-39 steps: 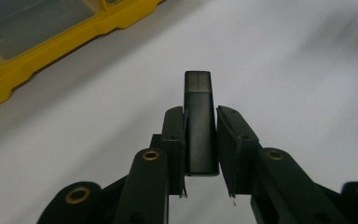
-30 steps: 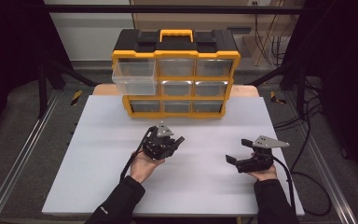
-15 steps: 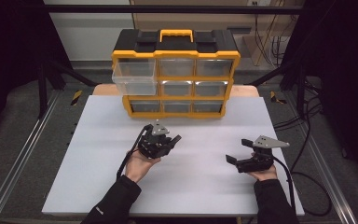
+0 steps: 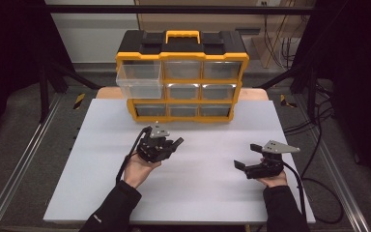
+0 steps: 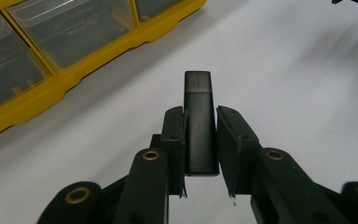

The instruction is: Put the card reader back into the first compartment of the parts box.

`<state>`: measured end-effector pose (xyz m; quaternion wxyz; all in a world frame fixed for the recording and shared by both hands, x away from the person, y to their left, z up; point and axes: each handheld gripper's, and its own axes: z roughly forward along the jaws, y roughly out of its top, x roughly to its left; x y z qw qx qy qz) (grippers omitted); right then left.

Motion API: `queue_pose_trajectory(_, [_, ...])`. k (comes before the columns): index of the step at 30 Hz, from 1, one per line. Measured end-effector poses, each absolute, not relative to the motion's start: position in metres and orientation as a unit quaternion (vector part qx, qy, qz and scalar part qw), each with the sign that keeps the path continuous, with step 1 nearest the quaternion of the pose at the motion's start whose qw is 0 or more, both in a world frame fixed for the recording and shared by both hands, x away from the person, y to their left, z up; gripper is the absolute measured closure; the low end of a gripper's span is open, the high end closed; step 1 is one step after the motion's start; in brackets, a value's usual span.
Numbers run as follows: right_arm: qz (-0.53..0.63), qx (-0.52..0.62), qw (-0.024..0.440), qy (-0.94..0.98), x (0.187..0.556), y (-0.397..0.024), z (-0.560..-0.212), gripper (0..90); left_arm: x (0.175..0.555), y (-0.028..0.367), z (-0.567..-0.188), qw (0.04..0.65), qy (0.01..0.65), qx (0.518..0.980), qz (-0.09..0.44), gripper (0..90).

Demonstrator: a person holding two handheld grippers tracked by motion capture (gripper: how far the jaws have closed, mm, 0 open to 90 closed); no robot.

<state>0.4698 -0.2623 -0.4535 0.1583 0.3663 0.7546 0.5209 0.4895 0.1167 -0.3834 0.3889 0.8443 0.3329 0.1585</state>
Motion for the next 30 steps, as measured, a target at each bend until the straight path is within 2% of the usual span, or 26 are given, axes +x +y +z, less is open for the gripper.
queue_pose_trajectory(30, [0.522,0.366,0.158,0.754,0.47,-0.262,-0.454,0.1,0.489,0.144,-0.352,0.4,0.336,0.835,0.172,72.4])
